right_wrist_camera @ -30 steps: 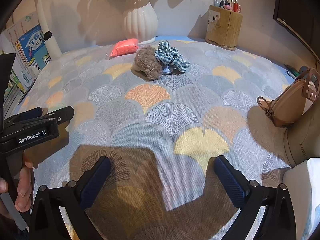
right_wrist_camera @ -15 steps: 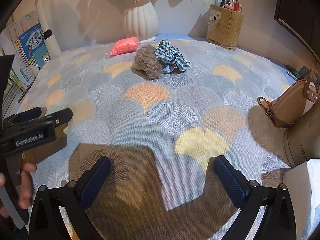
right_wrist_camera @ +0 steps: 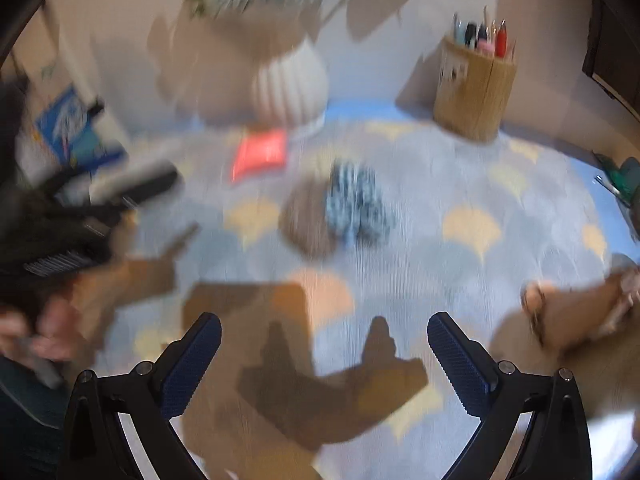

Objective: Organize soft objects
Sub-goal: 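Grasp the pink clay packet with the left gripper while the right grasps the hedgehog and scrunchie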

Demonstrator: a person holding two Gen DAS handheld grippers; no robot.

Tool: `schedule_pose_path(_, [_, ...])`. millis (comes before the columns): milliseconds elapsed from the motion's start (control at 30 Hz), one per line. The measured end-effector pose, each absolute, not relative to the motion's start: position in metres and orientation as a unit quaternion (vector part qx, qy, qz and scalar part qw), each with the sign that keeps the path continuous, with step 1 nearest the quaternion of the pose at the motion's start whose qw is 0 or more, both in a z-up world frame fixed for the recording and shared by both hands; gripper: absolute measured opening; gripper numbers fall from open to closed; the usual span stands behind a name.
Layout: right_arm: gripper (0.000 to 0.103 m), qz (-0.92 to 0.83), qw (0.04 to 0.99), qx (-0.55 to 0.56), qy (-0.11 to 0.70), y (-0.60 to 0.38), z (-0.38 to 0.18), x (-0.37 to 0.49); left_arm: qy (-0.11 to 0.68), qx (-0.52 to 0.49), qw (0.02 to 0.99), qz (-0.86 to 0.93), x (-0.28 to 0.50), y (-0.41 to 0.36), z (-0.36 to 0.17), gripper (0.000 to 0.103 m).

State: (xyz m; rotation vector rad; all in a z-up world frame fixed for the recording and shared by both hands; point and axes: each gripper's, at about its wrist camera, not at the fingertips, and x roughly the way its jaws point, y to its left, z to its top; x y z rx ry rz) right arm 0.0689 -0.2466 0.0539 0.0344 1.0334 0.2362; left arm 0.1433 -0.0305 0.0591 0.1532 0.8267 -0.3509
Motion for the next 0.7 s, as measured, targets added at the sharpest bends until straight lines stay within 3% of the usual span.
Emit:
schedule_pose_path(267, [0.103, 0.123, 0.861, 0.097, 0.484, -0.250, 0.018, 0.124, 0.420, 0.114, 0.877, -0.202, 0.193, -0.059, 0.024, 0.102])
schedule_pose_path(467, [0.102, 0.106, 0.872, 0.096, 0.469, -0.247, 0.009, 0.133, 0.424, 0.122, 0.872, -0.211, 0.195, -0.064, 0.019, 0.102])
schedule_pose_path(500, [0.100, 0.105, 0.873, 0.095, 0.467, -0.247, 0.009, 0.134, 0.417, 0.123, 0.875, -0.211, 0.194, -0.065, 0.020, 0.101])
schedule_pose_path(533, [0.090, 0.104, 0.875, 0.092, 0.463, -0.246, 0.009, 0.135, 0.415, 0.122, 0.877, -0.210, 0.194, -0.065, 0.021, 0.101])
schedule_pose_path(600, [0.073, 0.101, 0.880, 0.082, 0.457, -0.242, 0.010, 0.135, 0.412, 0.127, 0.877, -0.213, 0.194, -0.068, 0.021, 0.091])
schedule_pose_path(633, [0.066, 0.106, 0.881, 0.078, 0.455, -0.241, 0.010, 0.134, 0.412, 0.130, 0.876, -0.215, 0.195, -0.071, 0.019, 0.069])
schedule_pose_path(700, [0.056, 0.114, 0.884, 0.067, 0.448, -0.237, 0.012, 0.132, 0.411, 0.138, 0.874, -0.222, 0.194, -0.075, 0.017, 0.060])
